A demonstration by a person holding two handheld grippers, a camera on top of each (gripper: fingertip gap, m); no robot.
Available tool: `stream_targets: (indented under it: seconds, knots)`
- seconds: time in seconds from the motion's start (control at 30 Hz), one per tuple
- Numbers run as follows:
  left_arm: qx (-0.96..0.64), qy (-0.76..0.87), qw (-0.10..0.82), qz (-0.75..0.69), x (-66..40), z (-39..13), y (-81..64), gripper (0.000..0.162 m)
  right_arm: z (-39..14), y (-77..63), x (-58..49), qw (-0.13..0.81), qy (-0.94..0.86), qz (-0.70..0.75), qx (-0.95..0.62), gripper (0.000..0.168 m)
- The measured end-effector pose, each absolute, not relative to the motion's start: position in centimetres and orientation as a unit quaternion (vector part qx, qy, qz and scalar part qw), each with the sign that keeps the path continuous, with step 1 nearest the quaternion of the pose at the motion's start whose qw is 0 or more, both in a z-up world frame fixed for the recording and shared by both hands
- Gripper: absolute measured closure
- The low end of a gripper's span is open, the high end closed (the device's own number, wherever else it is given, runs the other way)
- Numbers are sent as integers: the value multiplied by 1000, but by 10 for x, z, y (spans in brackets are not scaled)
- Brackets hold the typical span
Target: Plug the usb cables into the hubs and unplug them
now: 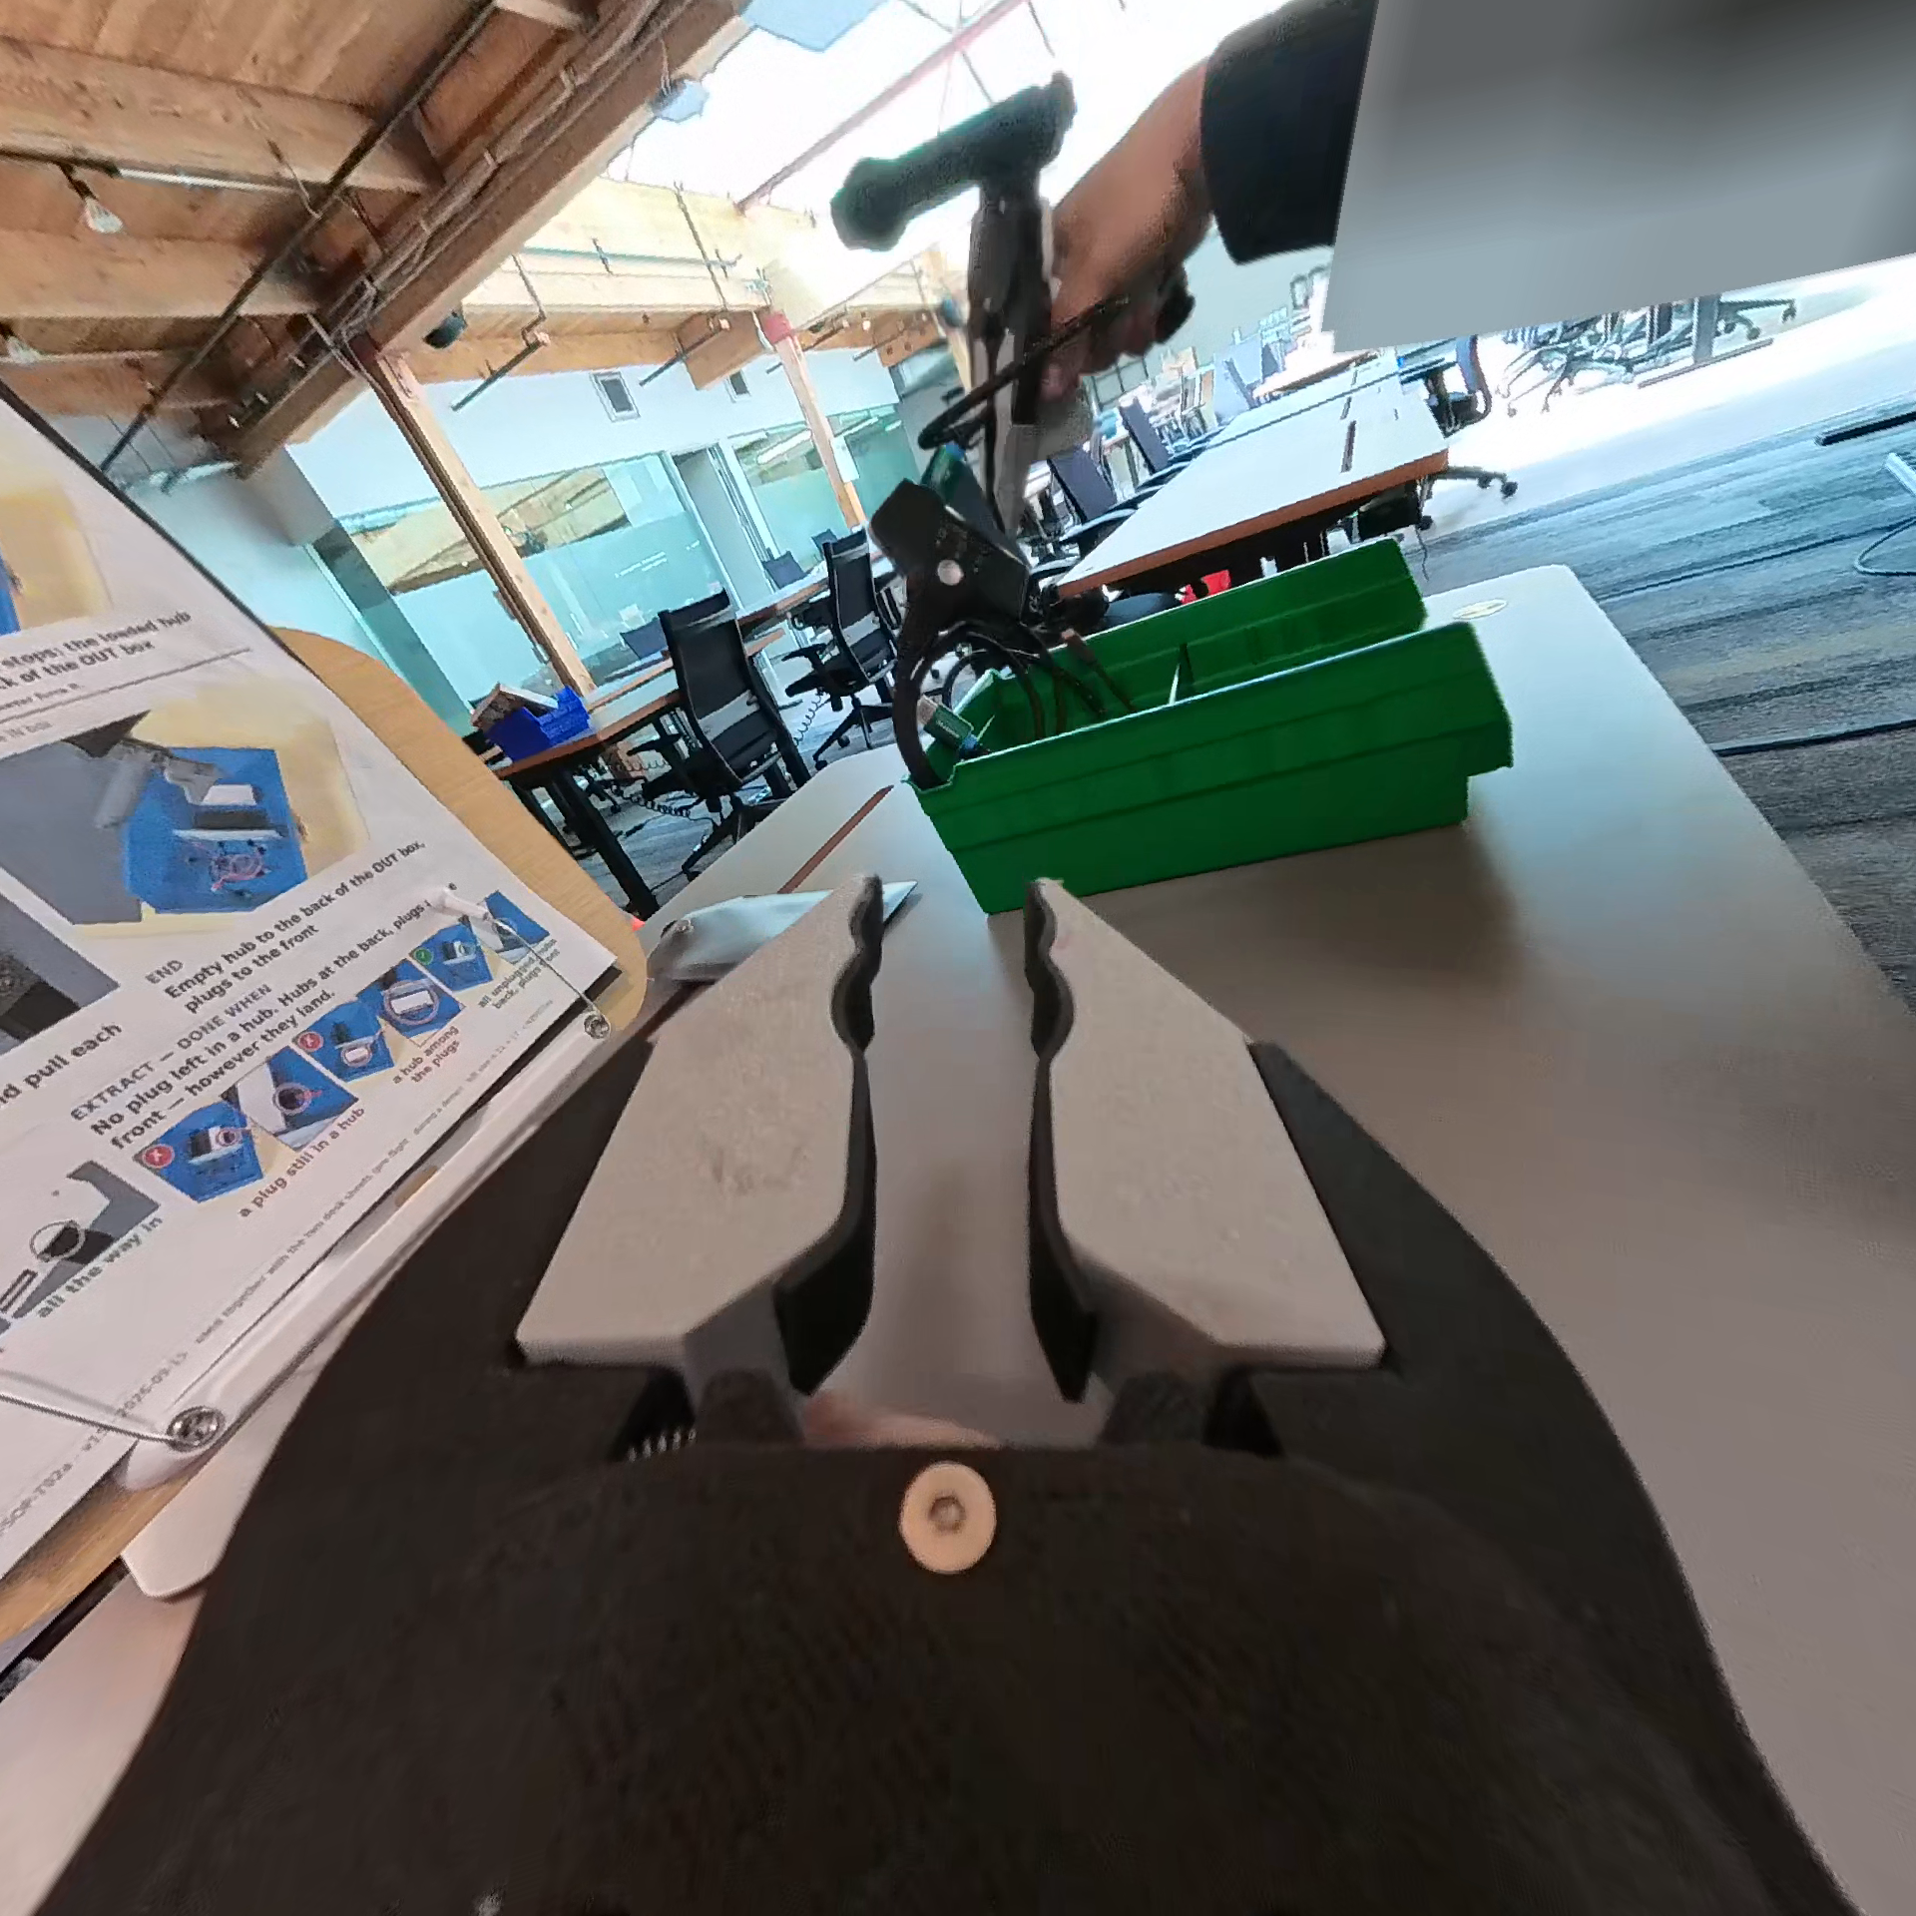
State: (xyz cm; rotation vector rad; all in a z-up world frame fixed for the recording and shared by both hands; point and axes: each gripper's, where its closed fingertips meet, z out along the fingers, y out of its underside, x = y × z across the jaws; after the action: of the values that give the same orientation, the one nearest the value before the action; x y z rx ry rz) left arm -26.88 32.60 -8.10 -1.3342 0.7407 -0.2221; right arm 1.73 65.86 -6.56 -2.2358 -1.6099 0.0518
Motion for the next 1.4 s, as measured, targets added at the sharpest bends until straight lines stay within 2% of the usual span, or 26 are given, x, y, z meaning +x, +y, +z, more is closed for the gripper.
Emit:
stream_targets:
  seconds: [0.27, 0.37, 0.47, 0.6, 0.7, 0.77, 0.87, 1.03, 1.2, 1.4]
  knots:
    - [-614, 345, 700, -111, -259, -91, 329, 137, -160, 656, 75, 76, -527, 38, -846, 162]
    - [-618, 355, 693, -108, -253, -97, 331, 137, -176, 637, 60, 59, -534, 102, -837, 162]
    - [-625, 360, 685, -105, -252, -104, 333, 137, -189, 633, 68, 31, -533, 75, -842, 160]
    - [-631, 352, 683, -109, -257, -106, 336, 137, -174, 645, 63, 109, -527, 64, -841, 154]
    - [-633, 344, 683, -118, -260, -104, 336, 137, -148, 632, 38, 164, -534, 150, -816, 146]
    - [-634, 344, 683, -116, -261, -105, 337, 137, -134, 615, 23, 191, -556, 207, -782, 151]
    - [-636, 347, 680, -113, -260, -107, 338, 137, -123, 619, 11, 241, -522, 241, -782, 148]
    - [-640, 352, 674, -108, -260, -113, 339, 137, -132, 603, 6, 205, -476, 330, -789, 147]
    - [-643, 341, 676, -116, -265, -112, 341, 138, -125, 588, 9, 174, -423, 453, -765, 134]
    - [-646, 349, 669, -117, -261, -117, 342, 138, -123, 589, 3, 191, -424, 466, -752, 136]
